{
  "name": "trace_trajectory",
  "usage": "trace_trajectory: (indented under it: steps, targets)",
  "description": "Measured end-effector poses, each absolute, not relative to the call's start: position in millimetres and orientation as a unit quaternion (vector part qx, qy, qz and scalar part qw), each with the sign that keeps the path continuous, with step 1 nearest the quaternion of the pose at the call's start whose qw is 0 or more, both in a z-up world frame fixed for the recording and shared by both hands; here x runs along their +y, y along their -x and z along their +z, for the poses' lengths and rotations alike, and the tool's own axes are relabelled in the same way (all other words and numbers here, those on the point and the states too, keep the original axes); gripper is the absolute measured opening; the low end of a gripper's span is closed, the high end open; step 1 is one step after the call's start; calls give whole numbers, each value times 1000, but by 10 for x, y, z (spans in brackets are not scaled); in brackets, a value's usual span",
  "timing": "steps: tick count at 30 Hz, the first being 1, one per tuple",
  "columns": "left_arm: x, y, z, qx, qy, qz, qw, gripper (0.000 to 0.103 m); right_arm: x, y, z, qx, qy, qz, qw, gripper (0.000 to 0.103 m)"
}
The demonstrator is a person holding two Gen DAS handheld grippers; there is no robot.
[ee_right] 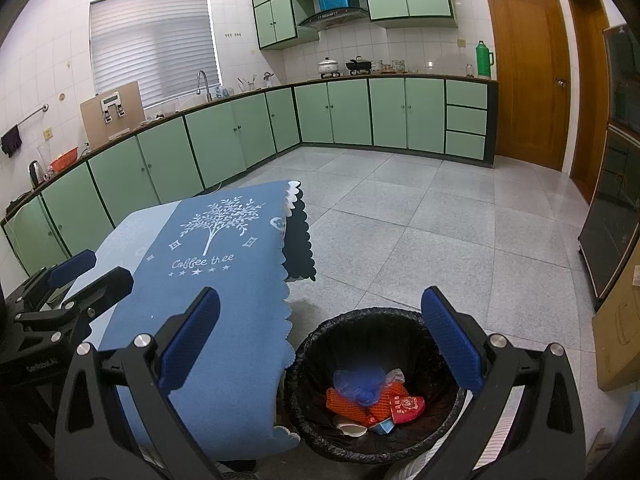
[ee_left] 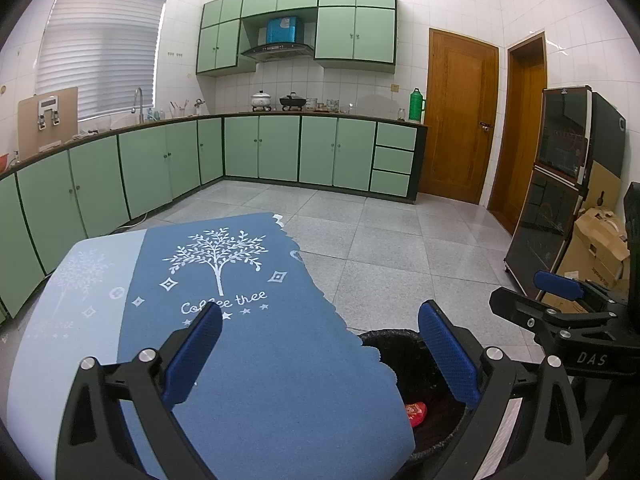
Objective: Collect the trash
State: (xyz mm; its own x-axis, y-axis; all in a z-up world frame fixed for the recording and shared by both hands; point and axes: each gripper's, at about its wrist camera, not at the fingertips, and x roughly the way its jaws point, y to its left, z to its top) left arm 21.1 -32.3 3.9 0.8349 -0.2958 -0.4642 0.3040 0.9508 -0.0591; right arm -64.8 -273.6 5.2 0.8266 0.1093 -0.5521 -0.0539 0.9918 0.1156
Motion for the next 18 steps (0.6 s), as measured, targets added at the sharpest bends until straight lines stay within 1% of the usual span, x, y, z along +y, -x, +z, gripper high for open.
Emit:
trace_trajectory:
  steps: [18]
  targets:
    - [-312,-217,32,243,-10,-157,957,96,-2712,654,24,292,-48,43,954,98]
